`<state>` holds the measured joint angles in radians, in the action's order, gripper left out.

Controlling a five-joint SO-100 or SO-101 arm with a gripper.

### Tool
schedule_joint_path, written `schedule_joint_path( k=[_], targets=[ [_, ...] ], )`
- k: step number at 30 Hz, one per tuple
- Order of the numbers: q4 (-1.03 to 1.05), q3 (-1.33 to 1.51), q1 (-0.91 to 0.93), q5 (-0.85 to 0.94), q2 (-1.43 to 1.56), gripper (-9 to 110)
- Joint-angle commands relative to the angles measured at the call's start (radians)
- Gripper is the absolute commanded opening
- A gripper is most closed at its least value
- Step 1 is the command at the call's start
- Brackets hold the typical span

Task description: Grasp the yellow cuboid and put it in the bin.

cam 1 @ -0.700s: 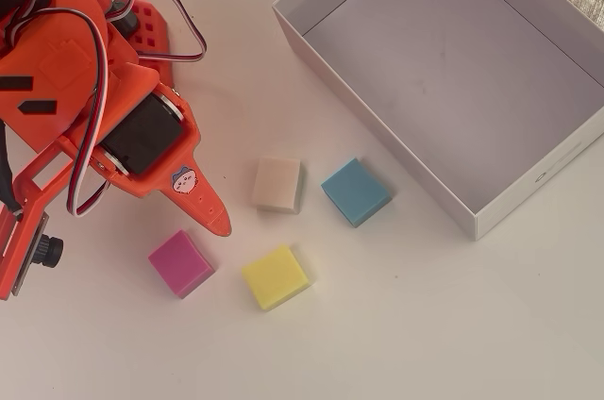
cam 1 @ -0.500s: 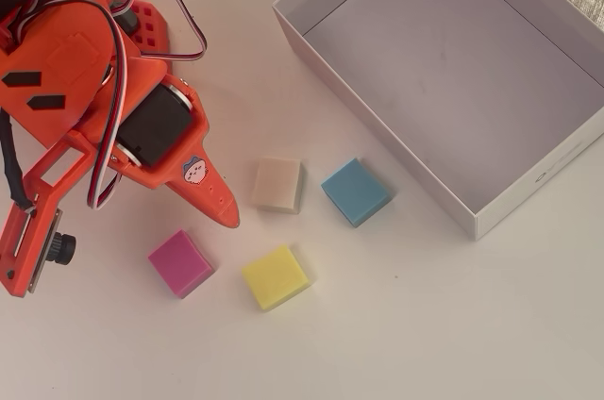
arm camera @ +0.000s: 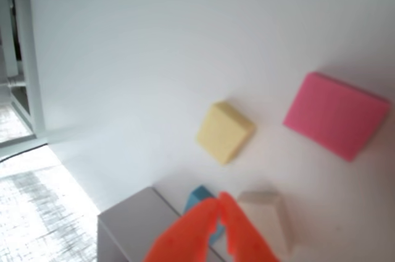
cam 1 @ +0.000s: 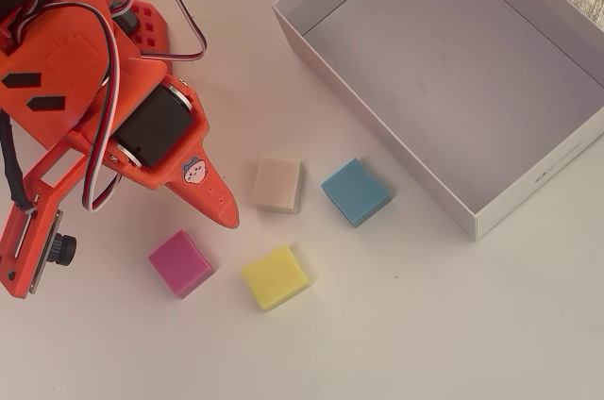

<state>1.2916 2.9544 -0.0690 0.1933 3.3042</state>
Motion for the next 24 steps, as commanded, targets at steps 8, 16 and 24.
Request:
schedule_joint_path(
  k=[8,16,24],
  targets=[
    [-0.006,0.000,-0.012,0.015,0.005,-1],
    [-0.133,-0.337,-0.072,0.002,-0.344,26],
    [0.158,-1.129,-0.130,-0.198,-0.945,26]
  ],
)
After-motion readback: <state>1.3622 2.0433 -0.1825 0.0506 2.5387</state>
